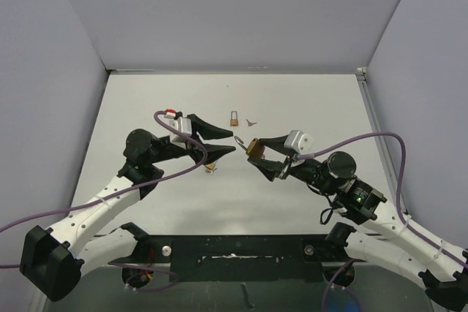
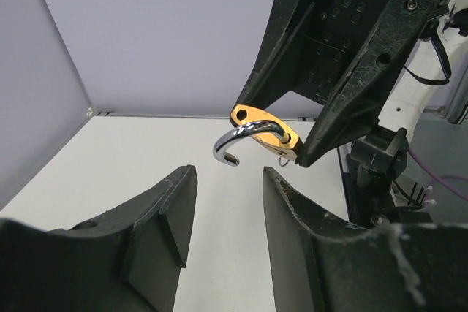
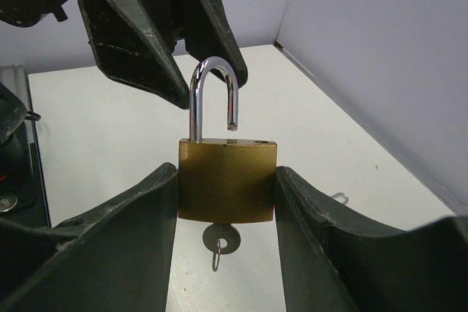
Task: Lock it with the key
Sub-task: Lock the lock.
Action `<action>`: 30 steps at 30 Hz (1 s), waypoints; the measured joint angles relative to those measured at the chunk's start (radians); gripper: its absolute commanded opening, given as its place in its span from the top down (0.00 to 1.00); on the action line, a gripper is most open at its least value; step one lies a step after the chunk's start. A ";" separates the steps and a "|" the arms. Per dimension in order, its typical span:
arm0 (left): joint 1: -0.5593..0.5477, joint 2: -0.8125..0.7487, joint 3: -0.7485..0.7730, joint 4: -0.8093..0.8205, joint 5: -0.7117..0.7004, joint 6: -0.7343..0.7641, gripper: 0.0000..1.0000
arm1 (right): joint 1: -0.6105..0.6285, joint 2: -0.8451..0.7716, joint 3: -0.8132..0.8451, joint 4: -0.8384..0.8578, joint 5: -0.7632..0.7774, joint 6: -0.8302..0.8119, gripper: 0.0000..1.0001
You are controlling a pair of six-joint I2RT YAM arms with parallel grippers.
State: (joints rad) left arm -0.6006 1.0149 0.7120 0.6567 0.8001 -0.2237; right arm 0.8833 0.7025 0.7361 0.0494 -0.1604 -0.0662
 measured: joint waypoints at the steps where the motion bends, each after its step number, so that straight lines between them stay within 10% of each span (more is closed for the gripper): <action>1: 0.000 0.000 0.000 0.008 0.002 0.000 0.59 | 0.000 -0.002 0.000 0.000 -0.014 0.004 1.00; 12: 0.000 0.008 0.000 0.103 0.070 -0.012 0.61 | 0.000 -0.004 0.000 0.000 -0.096 0.038 1.00; 20: 0.001 0.032 0.001 0.124 0.121 -0.037 0.99 | 0.000 0.006 0.000 0.000 -0.113 0.050 1.00; 25: 0.009 0.035 0.002 0.162 0.140 -0.051 1.00 | 0.000 0.010 0.000 0.011 -0.116 0.064 0.99; 27: 0.009 0.035 0.002 0.171 0.149 -0.055 1.00 | 0.000 0.011 0.000 0.013 -0.118 0.070 0.80; 30: 0.010 0.034 0.004 0.167 0.151 -0.056 1.00 | 0.000 0.011 0.000 0.014 -0.118 0.073 0.22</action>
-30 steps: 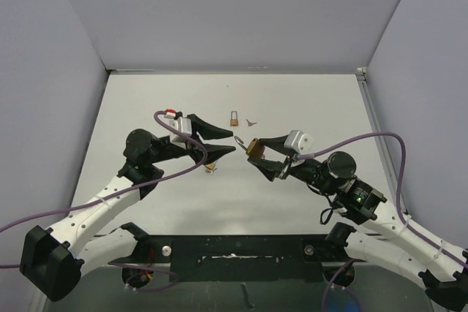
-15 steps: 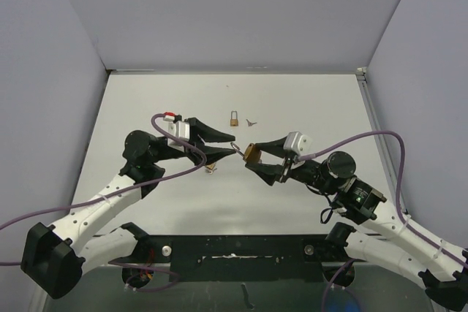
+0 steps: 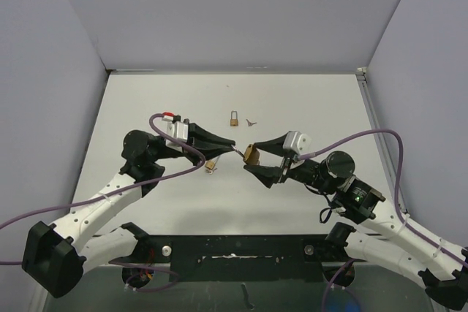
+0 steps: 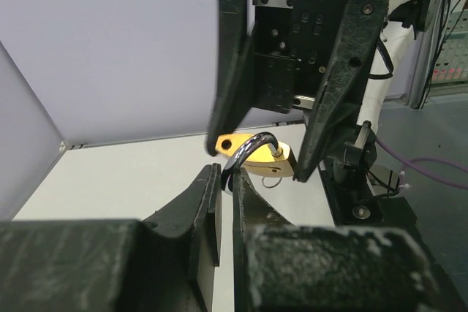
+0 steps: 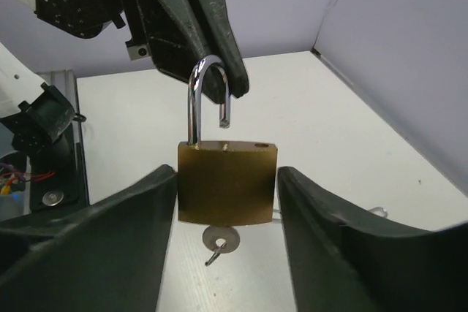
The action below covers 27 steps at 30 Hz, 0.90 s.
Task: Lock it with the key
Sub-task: Lock the lock.
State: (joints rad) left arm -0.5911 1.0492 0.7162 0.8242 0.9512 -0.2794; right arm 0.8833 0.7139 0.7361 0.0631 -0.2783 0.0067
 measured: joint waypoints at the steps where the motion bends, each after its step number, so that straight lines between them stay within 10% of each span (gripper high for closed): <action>1: 0.000 -0.002 0.002 -0.008 0.000 0.000 1.00 | 0.000 0.000 0.000 0.002 0.002 -0.002 0.15; 3: -0.006 -0.011 0.003 -0.039 0.002 0.003 1.00 | 0.000 0.005 0.002 0.011 0.013 -0.002 0.00; 27: -0.098 -0.071 0.286 -0.686 -0.188 0.237 1.00 | -0.039 0.062 0.004 0.103 -0.005 0.003 0.02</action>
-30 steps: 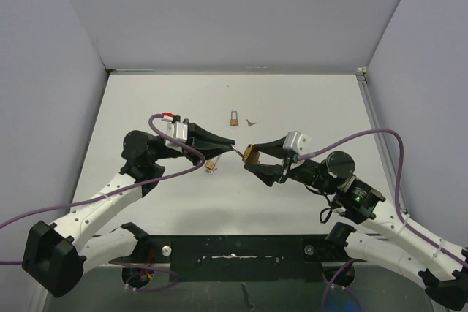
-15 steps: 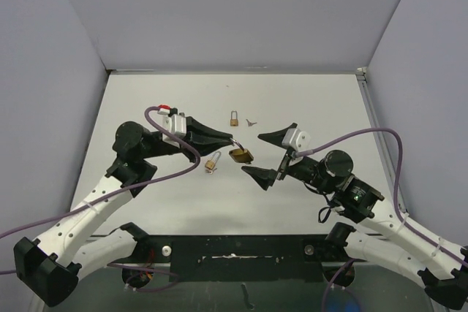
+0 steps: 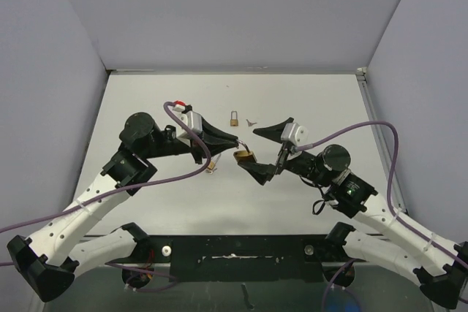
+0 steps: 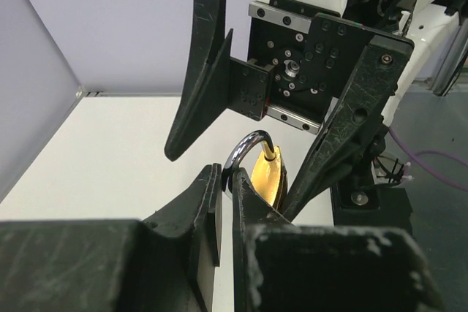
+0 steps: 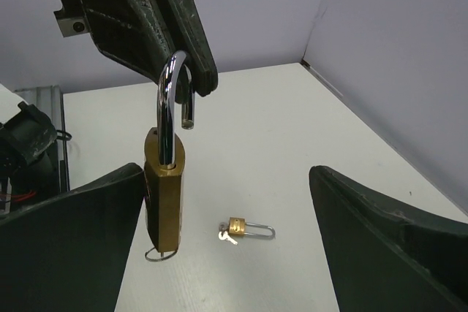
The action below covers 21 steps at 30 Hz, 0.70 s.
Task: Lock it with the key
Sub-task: Lock the lock.
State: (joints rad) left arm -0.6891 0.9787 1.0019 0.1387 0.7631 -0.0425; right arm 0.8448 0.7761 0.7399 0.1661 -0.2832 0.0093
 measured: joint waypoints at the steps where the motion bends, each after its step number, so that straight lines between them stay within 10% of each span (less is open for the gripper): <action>1: -0.007 0.004 0.007 -0.020 -0.009 0.010 1.00 | -0.015 0.010 0.000 0.013 -0.024 0.008 0.02; 21: -0.038 0.085 0.064 -0.167 -0.197 0.112 1.00 | -0.306 0.145 -0.001 0.269 -0.500 0.340 0.11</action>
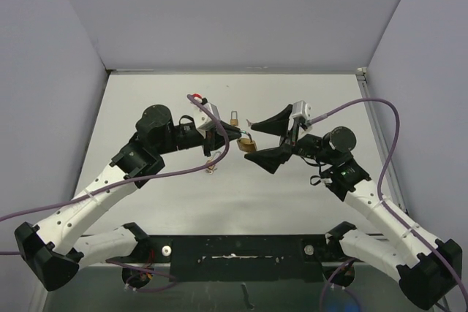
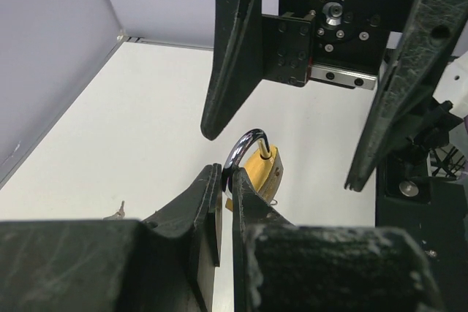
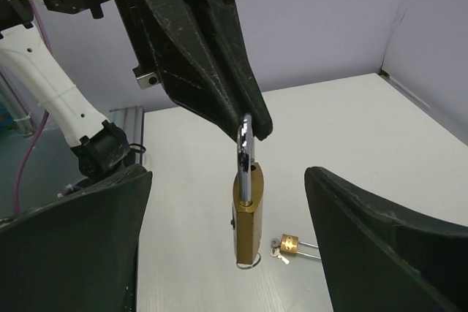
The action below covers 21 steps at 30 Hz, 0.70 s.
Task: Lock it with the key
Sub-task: Lock the lock.
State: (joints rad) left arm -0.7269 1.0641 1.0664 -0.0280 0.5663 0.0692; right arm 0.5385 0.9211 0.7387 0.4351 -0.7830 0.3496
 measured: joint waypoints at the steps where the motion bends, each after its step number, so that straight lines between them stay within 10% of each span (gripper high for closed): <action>1: -0.001 0.007 0.005 0.000 -0.008 0.001 1.00 | 0.001 0.000 0.000 0.000 -0.005 0.000 0.12; 21: -0.034 0.045 0.063 -0.014 -0.016 0.001 1.00 | 0.229 -0.016 0.038 -0.237 0.258 -0.295 0.23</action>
State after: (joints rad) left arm -0.7605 1.1095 1.1297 -0.0425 0.5503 0.0700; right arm 0.7670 0.9051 0.7765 0.1982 -0.5251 0.0547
